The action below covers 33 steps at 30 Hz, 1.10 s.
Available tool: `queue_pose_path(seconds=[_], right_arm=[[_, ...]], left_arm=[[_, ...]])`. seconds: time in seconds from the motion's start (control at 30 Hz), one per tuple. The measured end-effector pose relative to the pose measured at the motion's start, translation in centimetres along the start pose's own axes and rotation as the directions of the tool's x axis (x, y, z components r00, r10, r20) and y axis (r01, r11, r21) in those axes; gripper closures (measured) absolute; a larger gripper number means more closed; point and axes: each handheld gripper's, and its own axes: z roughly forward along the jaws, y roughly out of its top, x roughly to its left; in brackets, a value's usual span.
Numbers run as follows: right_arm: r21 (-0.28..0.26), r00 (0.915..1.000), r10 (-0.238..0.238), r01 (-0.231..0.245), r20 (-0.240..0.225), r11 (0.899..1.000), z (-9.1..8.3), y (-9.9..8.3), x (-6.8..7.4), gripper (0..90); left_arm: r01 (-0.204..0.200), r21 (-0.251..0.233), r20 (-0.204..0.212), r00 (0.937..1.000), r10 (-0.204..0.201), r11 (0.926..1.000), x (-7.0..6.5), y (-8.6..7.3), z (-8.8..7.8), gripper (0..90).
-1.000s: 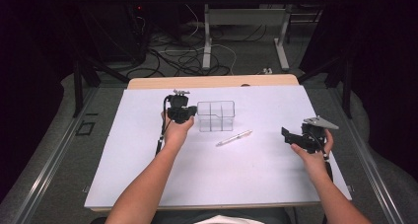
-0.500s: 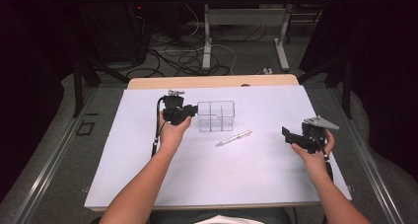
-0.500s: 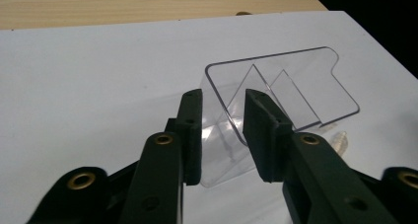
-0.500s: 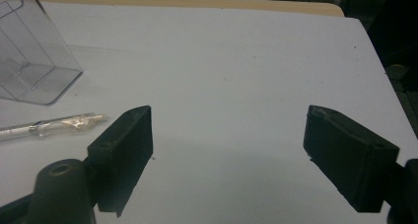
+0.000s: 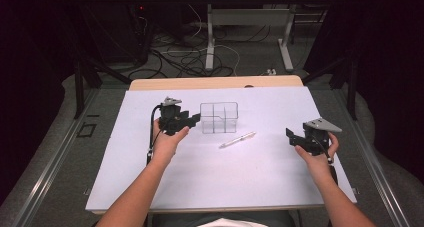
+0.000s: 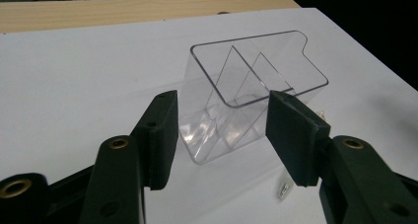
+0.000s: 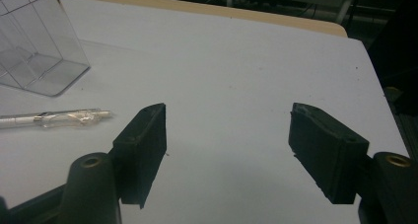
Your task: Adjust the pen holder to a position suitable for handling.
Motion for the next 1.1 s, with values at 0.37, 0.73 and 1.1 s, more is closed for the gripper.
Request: queue_pose_path(seconds=[0.37, 0.73, 1.1], right_arm=[[0.044, 0.9962, -0.073, 0.075, -0.047, 0.996, 0.1, 0.2, 1.0, 34.8], [0.031, 0.9719, -0.211, 0.216, -0.103, 0.976, 0.6, 0.3, 2.2, 36.7], [0.011, 0.8883, -0.413, 0.423, -0.201, 0.906, 1.3, 1.1, 4.7, 42.3]], left_arm=[[-0.092, -0.012, -0.024, 0.9955, 0.091, 0.9957, 1.5, -1.8, -1.9, 33.0], [-0.106, 0.010, -0.031, 0.9938, 0.106, 0.9943, 2.1, -3.4, -2.7, 15.4], [-0.026, 0.015, -0.041, 0.9988, 0.027, 0.9995, 3.2, -4.3, -3.4, 1.6]])
